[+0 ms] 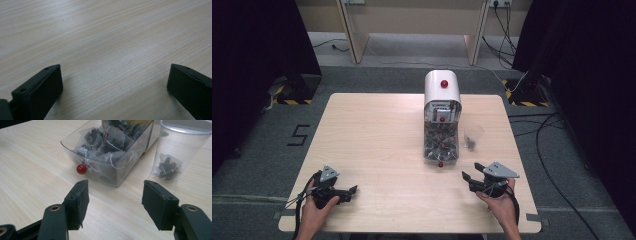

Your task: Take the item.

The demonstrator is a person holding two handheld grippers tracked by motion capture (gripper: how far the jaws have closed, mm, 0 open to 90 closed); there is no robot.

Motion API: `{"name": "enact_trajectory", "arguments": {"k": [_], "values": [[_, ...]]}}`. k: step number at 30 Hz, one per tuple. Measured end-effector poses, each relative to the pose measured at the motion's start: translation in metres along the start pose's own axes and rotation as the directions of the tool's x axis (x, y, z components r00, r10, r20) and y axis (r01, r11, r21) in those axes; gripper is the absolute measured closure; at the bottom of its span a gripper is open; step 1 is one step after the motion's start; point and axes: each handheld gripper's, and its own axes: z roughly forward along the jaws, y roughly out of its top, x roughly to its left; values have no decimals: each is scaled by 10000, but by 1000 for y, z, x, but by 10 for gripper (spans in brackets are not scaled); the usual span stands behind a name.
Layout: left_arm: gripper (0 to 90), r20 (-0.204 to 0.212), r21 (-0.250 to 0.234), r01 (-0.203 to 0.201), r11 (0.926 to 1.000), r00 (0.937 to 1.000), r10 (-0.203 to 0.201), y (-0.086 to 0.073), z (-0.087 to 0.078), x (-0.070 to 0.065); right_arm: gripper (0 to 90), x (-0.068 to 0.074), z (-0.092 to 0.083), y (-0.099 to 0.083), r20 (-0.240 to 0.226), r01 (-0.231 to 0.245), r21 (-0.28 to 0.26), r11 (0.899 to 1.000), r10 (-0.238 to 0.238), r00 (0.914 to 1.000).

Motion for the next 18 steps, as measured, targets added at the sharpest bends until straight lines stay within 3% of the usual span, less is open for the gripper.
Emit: {"name": "enact_trajectory", "arguments": {"k": [18], "values": [[0, 2, 0, 2, 10000, 10000, -2, 0, 0, 0, 310, 2, -7, -13, 20, -522, 147, 9985, 522, 9986]]}}
